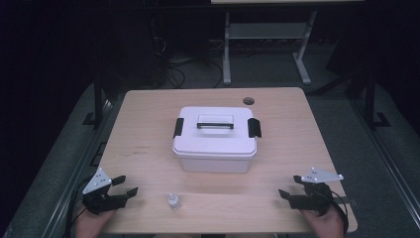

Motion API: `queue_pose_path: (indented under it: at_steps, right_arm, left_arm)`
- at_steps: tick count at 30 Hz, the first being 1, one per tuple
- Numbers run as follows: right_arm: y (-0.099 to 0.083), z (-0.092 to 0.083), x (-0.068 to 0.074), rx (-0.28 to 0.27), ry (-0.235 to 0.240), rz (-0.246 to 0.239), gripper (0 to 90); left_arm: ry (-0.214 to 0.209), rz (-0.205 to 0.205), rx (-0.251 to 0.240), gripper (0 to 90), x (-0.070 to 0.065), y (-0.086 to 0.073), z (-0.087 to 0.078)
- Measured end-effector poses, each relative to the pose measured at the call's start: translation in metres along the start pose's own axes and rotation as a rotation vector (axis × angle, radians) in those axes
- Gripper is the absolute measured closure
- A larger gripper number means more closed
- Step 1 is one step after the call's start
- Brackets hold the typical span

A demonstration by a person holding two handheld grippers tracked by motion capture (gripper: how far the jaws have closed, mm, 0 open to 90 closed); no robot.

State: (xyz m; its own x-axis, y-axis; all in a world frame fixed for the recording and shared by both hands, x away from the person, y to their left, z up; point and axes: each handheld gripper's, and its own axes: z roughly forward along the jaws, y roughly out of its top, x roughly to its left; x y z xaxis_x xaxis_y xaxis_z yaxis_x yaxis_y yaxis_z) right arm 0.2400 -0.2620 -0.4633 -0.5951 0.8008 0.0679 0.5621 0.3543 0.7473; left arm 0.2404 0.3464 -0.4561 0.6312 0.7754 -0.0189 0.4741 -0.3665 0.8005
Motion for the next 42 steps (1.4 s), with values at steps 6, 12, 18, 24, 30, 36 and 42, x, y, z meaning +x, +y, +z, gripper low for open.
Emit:
queue_pose_path:
  at_steps: [6, 12, 18, 24, 30, 36, 42]
  right_arm:
    - [0.000, 0.001, -0.003, -0.001, 0.015, 0.002, 23.0]
    - [0.000, -0.002, -0.002, -0.008, 0.016, -0.002, 23.1]
    - [0.001, -0.004, -0.002, -0.009, 0.011, -0.009, 22.9]
    - [0.000, -0.005, 0.002, -0.007, 0.011, -0.015, 22.7]
    - [0.000, -0.004, 0.002, -0.008, 0.014, -0.011, 22.3]
    - [0.000, -0.003, 0.003, -0.010, 0.014, -0.010, 22.0]
    - [0.001, -0.003, 0.004, -0.007, 0.014, -0.015, 21.9]
  left_arm:
    - [-0.020, 0.003, -0.008, 28.6, -0.004, 0.003, 0.001]
    - [-0.022, 0.018, -0.014, 27.4, -0.008, 0.006, -0.001]
    - [-0.023, 0.082, 0.006, 27.8, -0.016, 0.023, -0.007]
    - [-0.074, 0.098, 0.036, 27.8, -0.017, 0.041, -0.013]
    - [-0.106, 0.110, 0.040, 27.7, -0.016, 0.058, -0.018]
    - [-0.135, 0.143, 0.045, 27.2, -0.017, 0.075, -0.021]
    - [-0.157, 0.170, 0.075, 25.2, -0.018, 0.094, -0.021]
